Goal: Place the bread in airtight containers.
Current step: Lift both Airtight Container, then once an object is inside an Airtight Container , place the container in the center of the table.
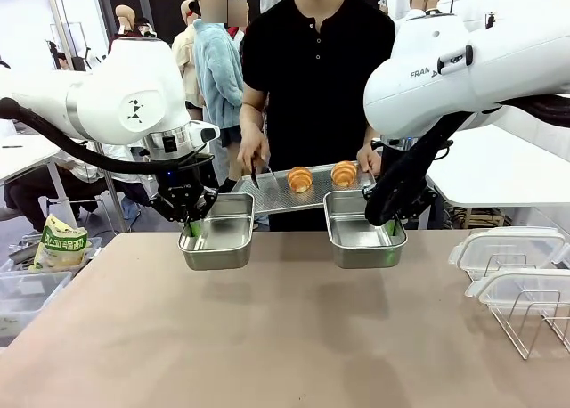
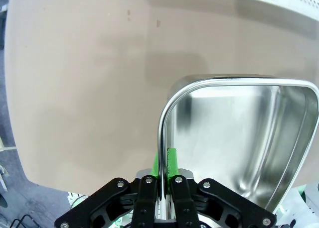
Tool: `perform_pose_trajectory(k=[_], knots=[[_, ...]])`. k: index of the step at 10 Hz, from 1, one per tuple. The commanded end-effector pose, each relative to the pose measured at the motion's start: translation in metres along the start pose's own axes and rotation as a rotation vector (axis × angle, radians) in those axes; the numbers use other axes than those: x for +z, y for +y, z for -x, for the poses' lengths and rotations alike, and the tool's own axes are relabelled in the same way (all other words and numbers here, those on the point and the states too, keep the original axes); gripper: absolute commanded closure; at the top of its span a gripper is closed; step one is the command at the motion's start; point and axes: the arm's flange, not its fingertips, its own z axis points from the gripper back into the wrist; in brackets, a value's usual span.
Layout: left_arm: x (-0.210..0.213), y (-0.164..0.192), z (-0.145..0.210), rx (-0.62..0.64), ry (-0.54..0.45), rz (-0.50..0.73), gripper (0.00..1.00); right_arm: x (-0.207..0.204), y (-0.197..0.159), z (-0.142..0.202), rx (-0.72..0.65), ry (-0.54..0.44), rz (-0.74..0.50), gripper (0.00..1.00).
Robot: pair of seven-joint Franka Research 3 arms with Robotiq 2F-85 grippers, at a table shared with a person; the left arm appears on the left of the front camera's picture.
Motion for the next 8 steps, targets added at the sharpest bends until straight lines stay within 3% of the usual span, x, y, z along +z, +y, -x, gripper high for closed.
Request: perform_pose_trajectory(k=[1,8], knots=[[0.0027,0.0006,-0.0004,0.011,-0.012,-0.012,1.00,0.0034,0.0002,0.0002,0.000,-0.012,-0.004,1.00],[0.0027,0.0006,-0.0004,0.011,-0.012,-0.012,1.00,0.0034,0.0002,0.0002,0.000,-0.012,-0.004,1.00]])
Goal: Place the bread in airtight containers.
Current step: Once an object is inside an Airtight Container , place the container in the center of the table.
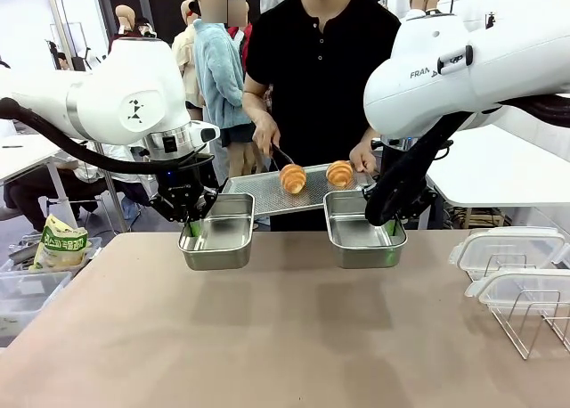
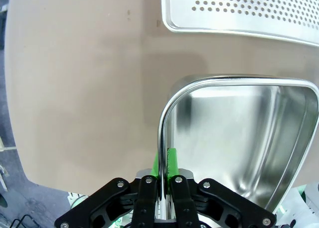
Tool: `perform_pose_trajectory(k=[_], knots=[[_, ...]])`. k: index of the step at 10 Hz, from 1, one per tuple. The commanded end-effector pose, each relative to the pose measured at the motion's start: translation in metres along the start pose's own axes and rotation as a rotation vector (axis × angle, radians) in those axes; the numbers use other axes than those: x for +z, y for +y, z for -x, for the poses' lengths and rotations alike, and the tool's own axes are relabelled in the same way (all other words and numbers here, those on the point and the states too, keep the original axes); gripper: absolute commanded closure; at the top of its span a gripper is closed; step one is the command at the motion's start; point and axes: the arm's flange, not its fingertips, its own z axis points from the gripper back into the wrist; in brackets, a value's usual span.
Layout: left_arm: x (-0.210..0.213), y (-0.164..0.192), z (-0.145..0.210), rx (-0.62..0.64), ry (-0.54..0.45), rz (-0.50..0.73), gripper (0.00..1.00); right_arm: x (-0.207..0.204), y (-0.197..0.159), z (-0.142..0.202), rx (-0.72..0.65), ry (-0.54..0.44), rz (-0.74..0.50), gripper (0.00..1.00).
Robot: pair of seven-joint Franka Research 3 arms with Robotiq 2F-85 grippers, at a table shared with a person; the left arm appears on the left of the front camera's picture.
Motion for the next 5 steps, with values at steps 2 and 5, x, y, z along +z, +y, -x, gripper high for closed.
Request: perform_pose_trajectory(k=[2,5], knots=[[0.0027,0.0006,-0.0004,0.011,-0.012,-0.011,1.00,0.0034,0.0002,0.0002,0.000,-0.012,-0.004,1.00],[0.0027,0.0006,-0.0004,0.011,-0.012,-0.011,1.00,0.0034,0.0002,0.0002,0.000,-0.012,-0.004,1.00]])
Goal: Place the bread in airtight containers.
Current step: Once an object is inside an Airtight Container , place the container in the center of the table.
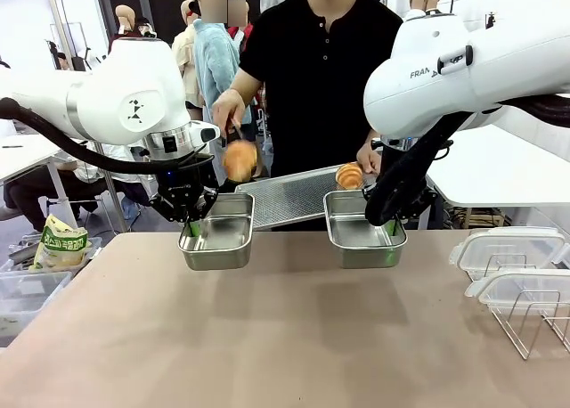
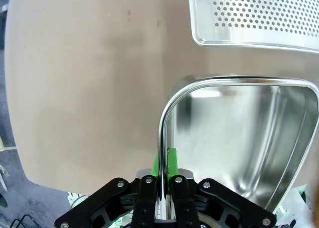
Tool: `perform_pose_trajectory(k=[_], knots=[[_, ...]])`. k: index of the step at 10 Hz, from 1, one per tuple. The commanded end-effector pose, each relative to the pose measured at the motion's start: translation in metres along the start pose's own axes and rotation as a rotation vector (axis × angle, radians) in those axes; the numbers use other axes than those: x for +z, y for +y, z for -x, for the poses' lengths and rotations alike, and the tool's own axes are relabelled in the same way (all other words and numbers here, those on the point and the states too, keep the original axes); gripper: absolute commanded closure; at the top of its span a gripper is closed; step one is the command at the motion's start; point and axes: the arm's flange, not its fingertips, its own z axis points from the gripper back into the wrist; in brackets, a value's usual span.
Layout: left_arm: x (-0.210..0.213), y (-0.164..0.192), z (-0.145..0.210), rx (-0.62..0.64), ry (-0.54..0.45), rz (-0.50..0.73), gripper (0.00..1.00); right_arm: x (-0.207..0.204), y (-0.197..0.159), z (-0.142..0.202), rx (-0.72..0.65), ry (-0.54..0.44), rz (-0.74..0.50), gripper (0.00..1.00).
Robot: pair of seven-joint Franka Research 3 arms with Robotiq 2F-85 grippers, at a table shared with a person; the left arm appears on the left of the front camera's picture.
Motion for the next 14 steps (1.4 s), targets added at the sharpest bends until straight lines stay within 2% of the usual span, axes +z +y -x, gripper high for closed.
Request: perform_pose_trajectory(k=[1,14], knots=[[0.0028,0.0006,-0.0004,0.011,-0.012,-0.011,1.00,0.0034,0.0002,0.0002,0.000,-0.012,-0.004,1.00],[0.0028,0.0006,-0.0004,0.011,-0.012,-0.011,1.00,0.0034,0.0002,0.0002,0.000,-0.012,-0.004,1.00]])
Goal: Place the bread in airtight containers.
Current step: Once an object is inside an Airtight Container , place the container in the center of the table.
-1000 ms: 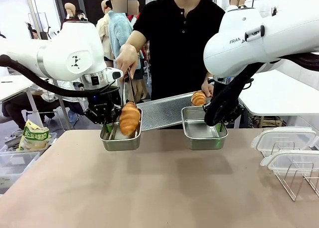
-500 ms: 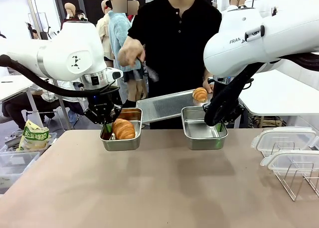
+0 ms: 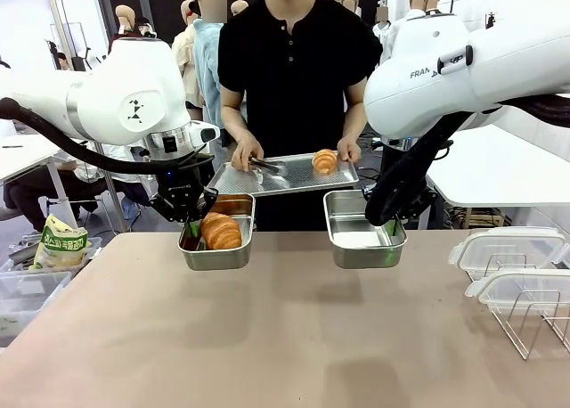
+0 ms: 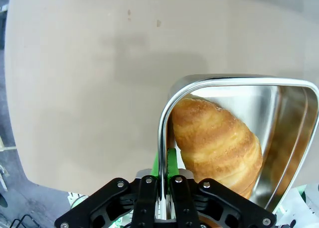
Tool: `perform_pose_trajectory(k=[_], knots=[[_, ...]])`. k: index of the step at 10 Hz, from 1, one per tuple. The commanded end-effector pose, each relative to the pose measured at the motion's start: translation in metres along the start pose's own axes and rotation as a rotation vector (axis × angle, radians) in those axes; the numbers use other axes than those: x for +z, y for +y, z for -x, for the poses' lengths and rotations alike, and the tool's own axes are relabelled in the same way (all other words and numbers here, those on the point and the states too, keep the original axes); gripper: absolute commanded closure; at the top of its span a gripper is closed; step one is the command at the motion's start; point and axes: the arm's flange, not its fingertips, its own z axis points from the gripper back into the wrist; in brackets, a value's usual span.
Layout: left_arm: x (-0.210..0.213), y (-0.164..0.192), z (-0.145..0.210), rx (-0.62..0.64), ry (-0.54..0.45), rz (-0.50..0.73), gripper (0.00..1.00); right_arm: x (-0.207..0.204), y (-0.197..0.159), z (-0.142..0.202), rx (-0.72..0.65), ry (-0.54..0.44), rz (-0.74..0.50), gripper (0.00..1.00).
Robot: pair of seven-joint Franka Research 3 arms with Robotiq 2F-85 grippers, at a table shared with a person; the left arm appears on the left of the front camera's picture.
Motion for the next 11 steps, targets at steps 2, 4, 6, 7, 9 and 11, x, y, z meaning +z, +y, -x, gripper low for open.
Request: perform_pose_trajectory(k=[2,4,6,7,9,11], knots=[[0.0029,0.0006,-0.0004,0.011,-0.012,-0.010,1.00,0.0033,0.0002,0.0002,0.000,-0.012,-0.004,1.00],[0.0029,0.0006,-0.0004,0.011,-0.012,-0.010,1.00,0.0033,0.0002,0.0002,0.000,-0.012,-0.004,1.00],[0.0029,0.0006,-0.0004,0.011,-0.012,-0.010,1.00,0.0033,0.0002,0.0002,0.000,-0.012,-0.004,1.00],[0.0029,0.0006,-0.0004,0.011,-0.012,-0.010,1.00,0.0033,0.0002,0.0002,0.000,-0.012,-0.004,1.00],[0.0029,0.0006,-0.0004,0.011,-0.012,-0.010,1.00,0.0033,0.0002,0.0002,0.000,-0.012,-0.004,1.00],[0.0029,0.0006,-0.0004,0.011,-0.012,-0.010,1.00,0.0033,0.0002,0.0002,0.000,-0.012,-0.004,1.00]])
